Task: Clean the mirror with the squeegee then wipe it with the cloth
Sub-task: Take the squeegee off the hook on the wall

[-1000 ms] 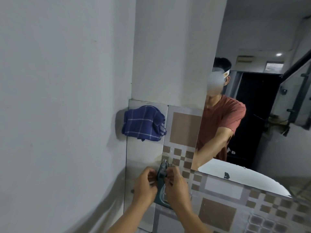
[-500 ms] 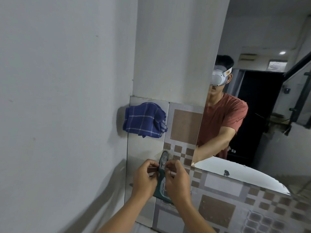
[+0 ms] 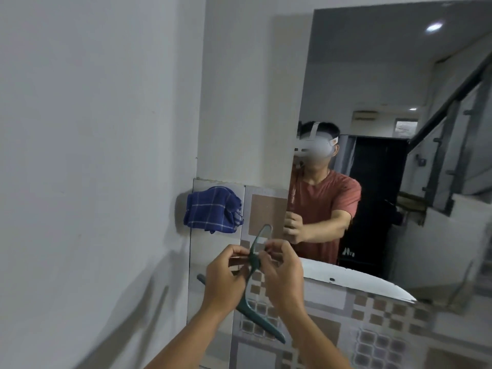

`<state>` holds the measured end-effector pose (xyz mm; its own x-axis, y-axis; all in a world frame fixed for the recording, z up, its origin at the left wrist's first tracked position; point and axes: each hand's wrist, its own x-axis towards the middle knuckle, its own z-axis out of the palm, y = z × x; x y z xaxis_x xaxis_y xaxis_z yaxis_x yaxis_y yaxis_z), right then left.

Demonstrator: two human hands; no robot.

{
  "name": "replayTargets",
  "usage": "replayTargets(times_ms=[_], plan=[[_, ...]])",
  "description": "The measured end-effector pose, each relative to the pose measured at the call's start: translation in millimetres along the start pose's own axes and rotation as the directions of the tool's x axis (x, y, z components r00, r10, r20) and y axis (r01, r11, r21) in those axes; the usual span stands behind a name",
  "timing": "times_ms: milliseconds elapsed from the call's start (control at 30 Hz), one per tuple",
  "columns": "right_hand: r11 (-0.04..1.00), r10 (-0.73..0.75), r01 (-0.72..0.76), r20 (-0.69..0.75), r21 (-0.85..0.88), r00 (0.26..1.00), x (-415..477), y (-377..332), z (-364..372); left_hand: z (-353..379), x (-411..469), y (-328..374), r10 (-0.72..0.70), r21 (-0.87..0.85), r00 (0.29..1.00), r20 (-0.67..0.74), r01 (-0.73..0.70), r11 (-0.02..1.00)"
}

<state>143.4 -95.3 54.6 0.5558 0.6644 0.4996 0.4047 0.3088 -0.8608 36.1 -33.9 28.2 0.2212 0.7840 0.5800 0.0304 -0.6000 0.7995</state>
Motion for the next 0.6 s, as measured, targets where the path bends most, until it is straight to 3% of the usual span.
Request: replayTargets(times_ms=[200, 433, 500, 600], plan=[[0.979, 0.001, 0.027, -0.139, 0.201, 0.990, 0, -30, -37, 4, -5, 45, 0.195, 0.100, 0.973, 0.121, -0.208, 0.973], [0.947, 0.015, 0.058, -0.224, 0.315, 0.974, -12, -48, -82, 16, -10, 89, 0.471, 0.305, 0.860, 0.197, -0.510, 0.804], [0.958, 0.001, 0.068, -0.239, 0.280, 0.971, -15, -55, -96, 21, -9, 100, 0.505, 0.330, 0.835, 0.220, -0.551, 0.767], [0.992, -0.111, 0.122, -0.254, 0.028, 0.961, -17, -66, -121, 29, -1, 113, 0.528, 0.384, 0.800, 0.286, -0.601, 0.701]])
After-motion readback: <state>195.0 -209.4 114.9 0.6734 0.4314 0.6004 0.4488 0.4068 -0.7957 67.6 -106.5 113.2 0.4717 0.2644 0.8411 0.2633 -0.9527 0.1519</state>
